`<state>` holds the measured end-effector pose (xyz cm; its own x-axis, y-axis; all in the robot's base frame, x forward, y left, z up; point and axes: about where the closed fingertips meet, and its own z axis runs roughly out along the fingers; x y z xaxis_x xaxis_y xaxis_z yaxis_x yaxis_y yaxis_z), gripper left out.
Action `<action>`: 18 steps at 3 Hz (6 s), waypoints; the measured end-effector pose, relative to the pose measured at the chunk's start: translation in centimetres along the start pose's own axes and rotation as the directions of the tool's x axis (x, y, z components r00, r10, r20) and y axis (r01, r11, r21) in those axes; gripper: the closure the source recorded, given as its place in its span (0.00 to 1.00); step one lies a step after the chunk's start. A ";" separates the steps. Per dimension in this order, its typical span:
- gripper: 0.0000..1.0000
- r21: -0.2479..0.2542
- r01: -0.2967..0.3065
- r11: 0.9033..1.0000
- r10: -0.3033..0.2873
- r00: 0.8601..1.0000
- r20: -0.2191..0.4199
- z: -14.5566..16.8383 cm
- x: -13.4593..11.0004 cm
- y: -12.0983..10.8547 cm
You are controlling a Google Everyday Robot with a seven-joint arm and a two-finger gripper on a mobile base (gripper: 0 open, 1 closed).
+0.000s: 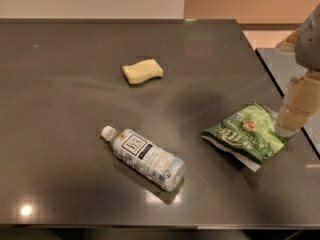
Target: Move sponge near blue plastic bottle
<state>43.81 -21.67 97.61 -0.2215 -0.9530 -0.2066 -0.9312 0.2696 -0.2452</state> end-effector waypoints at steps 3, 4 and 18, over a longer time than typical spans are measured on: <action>0.00 -0.005 0.033 0.999 -0.033 0.999 0.044 1.9 -2.7 -2.6; 0.00 -0.014 0.046 0.999 -0.045 0.997 0.064 3.3 -4.0 -4.4; 0.00 -0.200 0.306 0.931 -0.286 0.950 0.123 24.2 -24.7 -15.5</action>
Offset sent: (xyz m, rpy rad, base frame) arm 0.0339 0.0207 -0.0095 0.0306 -0.0020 0.0476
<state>70.77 1.03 83.57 0.0918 -0.9657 -0.2429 -0.9924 -0.0686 -0.1022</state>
